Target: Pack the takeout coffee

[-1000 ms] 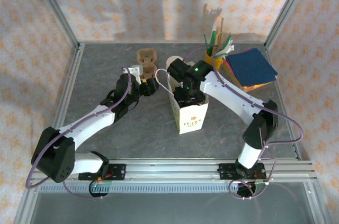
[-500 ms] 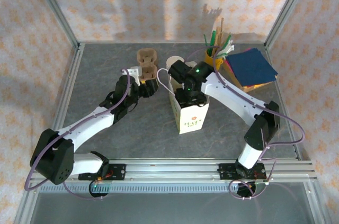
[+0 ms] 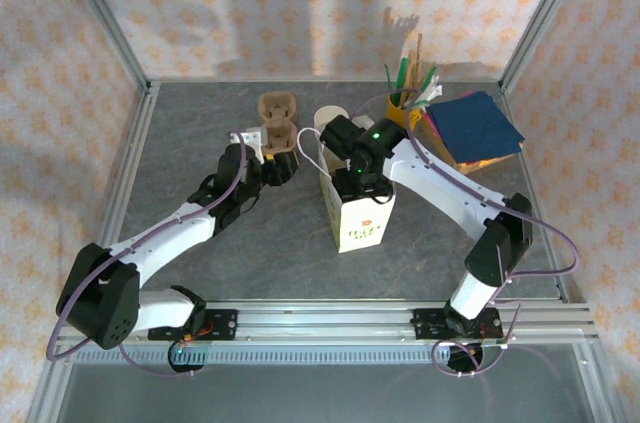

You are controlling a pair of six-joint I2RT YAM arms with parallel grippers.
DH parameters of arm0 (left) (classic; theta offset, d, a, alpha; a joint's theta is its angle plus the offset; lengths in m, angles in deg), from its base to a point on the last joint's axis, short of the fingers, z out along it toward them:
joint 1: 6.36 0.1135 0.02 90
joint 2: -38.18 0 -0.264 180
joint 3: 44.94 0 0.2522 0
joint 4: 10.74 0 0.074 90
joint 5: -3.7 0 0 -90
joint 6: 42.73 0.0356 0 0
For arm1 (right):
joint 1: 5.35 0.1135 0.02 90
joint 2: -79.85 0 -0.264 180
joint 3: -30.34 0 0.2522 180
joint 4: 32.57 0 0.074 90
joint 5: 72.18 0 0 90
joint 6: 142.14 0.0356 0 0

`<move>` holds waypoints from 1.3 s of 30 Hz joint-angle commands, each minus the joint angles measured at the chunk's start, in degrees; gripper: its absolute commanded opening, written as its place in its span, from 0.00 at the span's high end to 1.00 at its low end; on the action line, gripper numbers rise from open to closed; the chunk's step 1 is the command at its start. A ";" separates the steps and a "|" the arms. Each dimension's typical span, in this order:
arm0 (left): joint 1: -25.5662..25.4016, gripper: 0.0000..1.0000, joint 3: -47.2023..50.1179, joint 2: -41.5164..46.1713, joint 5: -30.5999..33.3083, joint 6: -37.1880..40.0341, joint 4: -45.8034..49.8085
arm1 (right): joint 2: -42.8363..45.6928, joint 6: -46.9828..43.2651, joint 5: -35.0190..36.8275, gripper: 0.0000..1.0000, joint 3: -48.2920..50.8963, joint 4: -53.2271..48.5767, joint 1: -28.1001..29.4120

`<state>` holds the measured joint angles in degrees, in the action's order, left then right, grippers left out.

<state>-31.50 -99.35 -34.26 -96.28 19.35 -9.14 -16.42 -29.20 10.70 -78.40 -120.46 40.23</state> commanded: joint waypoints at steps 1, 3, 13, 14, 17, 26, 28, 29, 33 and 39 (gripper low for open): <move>-0.43 0.32 0.62 1.32 0.93 1.12 -0.84 | 0.82 0.44 1.41 0.68 0.78 -0.91 -0.10; -0.43 0.32 0.65 1.37 1.00 1.13 -0.84 | 0.65 0.44 1.45 0.68 0.71 -0.93 -0.14; -0.41 0.32 0.91 1.42 0.92 1.03 -0.84 | -0.40 -1.36 1.80 0.68 0.23 -0.85 -0.06; -0.42 0.32 0.99 1.42 0.88 1.03 -0.84 | -0.50 -1.88 1.93 0.68 0.23 -0.86 -0.10; -0.43 0.32 1.16 1.60 0.92 0.99 -0.80 | -1.06 -3.02 2.04 0.68 -0.42 -0.89 -0.21; -0.41 0.32 1.31 2.07 1.10 0.96 -0.42 | -1.95 -5.40 2.33 0.68 -2.03 -0.89 -0.32; -0.39 0.32 1.36 2.13 1.10 0.85 -0.40 | -1.99 -5.80 2.46 0.68 -2.10 -0.93 -0.32; -0.41 0.32 1.40 2.21 1.10 0.85 -0.40 | -1.99 -5.89 2.46 0.68 -2.05 -0.85 -0.40; -0.38 0.32 1.44 2.23 1.18 0.85 -0.21 | -1.91 -6.20 2.37 0.69 -2.05 -0.86 -0.58; -0.42 0.32 1.44 2.44 1.27 0.79 -0.23 | -1.80 -6.31 2.29 0.69 -1.74 -0.90 -0.71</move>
<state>-31.50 -98.60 -33.41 -96.28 19.33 -9.12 -18.03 -34.46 10.97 -78.80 -120.48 39.82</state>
